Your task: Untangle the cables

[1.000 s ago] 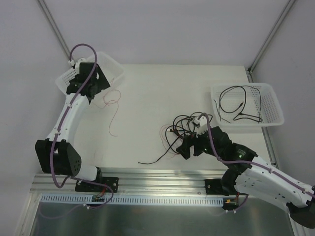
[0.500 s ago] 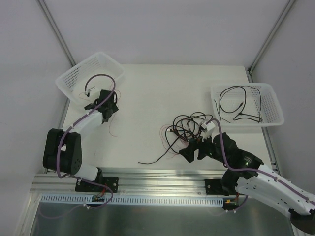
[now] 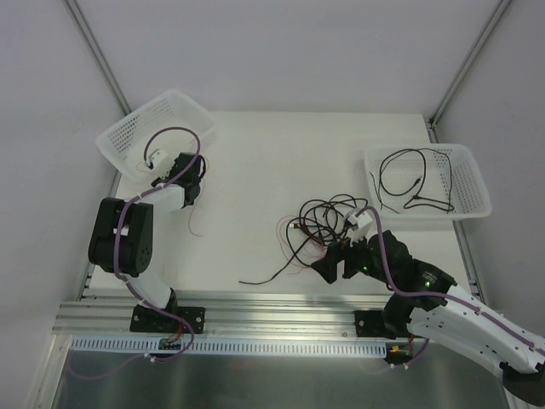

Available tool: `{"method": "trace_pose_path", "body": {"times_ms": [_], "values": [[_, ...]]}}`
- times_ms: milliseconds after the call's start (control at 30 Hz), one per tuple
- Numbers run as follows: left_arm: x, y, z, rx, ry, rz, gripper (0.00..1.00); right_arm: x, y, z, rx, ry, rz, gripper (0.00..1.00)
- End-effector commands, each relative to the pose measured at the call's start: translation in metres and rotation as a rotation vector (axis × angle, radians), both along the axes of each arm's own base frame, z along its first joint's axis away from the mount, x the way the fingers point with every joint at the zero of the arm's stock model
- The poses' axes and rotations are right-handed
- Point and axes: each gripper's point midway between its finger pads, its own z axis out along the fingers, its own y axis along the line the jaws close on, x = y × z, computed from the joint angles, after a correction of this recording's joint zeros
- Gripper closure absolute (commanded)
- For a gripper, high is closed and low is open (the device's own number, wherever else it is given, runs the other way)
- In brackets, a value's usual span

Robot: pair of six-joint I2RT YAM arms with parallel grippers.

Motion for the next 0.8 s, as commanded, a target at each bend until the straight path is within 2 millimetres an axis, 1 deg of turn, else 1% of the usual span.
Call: {"method": "trace_pose_path", "body": {"times_ms": [0, 67, 100, 200, 300, 333, 433, 467, 533, 633, 667, 700, 733, 767], "values": [[0.011, 0.014, 0.014, -0.039, -0.141, 0.166, 0.38, 0.003, -0.002, 0.01, 0.007, -0.025, -0.014, 0.07], [0.012, 0.017, 0.014, -0.043, -0.157, 0.195, 0.4, 0.003, -0.003, 0.009, -0.002, -0.025, -0.015, 0.07], [0.013, 0.018, 0.011, -0.047, -0.158, 0.207, 0.42, 0.003, -0.003, 0.008, -0.004, -0.023, -0.017, 0.07], [0.021, 0.018, 0.01, -0.056, -0.164, 0.216, 0.47, 0.003, -0.004, 0.006, -0.01, -0.02, -0.019, 0.07], [0.024, 0.02, 0.012, -0.058, -0.17, 0.227, 0.67, 0.003, -0.005, 0.005, -0.012, -0.02, -0.023, 0.07], [0.022, 0.02, 0.01, -0.059, -0.168, 0.231, 0.79, 0.004, -0.005, 0.005, -0.012, -0.02, -0.026, 0.07], [0.019, 0.022, 0.013, -0.059, -0.177, 0.241, 0.94, 0.004, -0.006, 0.003, -0.019, -0.022, -0.03, 0.07], [0.018, 0.022, 0.017, -0.058, -0.183, 0.239, 1.0, 0.004, -0.006, 0.004, -0.018, -0.02, -0.031, 0.07], [0.016, 0.024, 0.022, -0.044, -0.181, 0.23, 1.0, 0.004, -0.007, 0.004, -0.018, -0.022, -0.03, 0.07], [0.015, 0.021, 0.041, -0.038, -0.191, 0.181, 1.0, 0.004, -0.007, 0.004, -0.02, -0.023, -0.031, 0.07], [0.013, 0.02, 0.053, -0.029, -0.193, 0.149, 1.0, 0.004, -0.007, 0.005, -0.017, -0.024, -0.033, 0.07], [0.013, 0.018, 0.061, -0.027, -0.194, 0.126, 1.0, 0.004, -0.007, 0.005, -0.019, -0.024, -0.032, 0.07], [0.017, 0.015, 0.077, -0.033, -0.214, 0.098, 1.0, 0.004, -0.007, 0.006, -0.019, -0.024, -0.031, 0.07], [0.012, 0.012, 0.088, -0.023, -0.187, 0.052, 1.0, 0.004, -0.007, 0.008, -0.015, -0.027, -0.032, 0.07]]}}
